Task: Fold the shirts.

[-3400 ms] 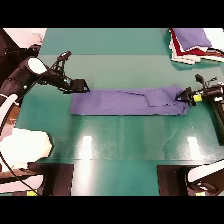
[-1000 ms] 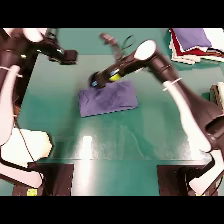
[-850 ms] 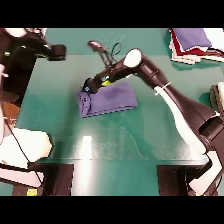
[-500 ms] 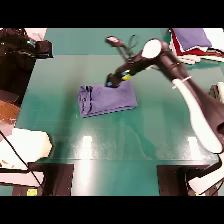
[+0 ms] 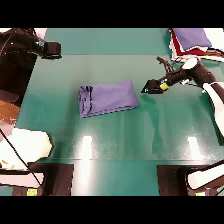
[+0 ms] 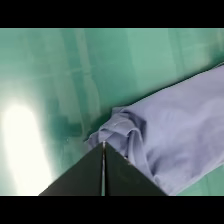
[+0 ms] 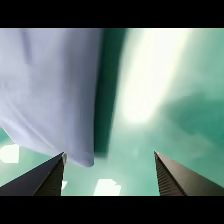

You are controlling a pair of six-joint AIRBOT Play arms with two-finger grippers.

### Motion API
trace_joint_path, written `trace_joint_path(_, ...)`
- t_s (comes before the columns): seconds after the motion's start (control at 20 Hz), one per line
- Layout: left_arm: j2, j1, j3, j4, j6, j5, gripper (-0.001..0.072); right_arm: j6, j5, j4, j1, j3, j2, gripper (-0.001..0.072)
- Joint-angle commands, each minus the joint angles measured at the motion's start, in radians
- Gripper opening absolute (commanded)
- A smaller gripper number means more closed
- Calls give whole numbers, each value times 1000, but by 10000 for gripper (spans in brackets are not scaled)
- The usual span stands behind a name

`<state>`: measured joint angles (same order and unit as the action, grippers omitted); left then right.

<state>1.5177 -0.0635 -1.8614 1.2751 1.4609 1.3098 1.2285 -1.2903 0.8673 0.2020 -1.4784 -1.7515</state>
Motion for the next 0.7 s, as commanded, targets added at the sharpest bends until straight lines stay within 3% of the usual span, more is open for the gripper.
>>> trace_joint_path(0.0,0,-18,0,-11,-3,-28,22,-8,4,-196,-39,21,-98,633)
trace_joint_path(0.15,0,-18,0,-11,-3,-27,22,-19,-21,-274,30,-64,-188,633)
trace_joint_path(0.5,0,-18,0,-11,-3,-27,22,-19,-73,-273,192,-211,-310,611)
trace_joint_path(0.6,0,-18,0,-15,-3,-27,22,-44,-54,-274,214,-211,-310,459)
trace_joint_path(0.65,0,-18,0,-21,-2,-26,22,-50,-45,-274,215,-211,-310,342)
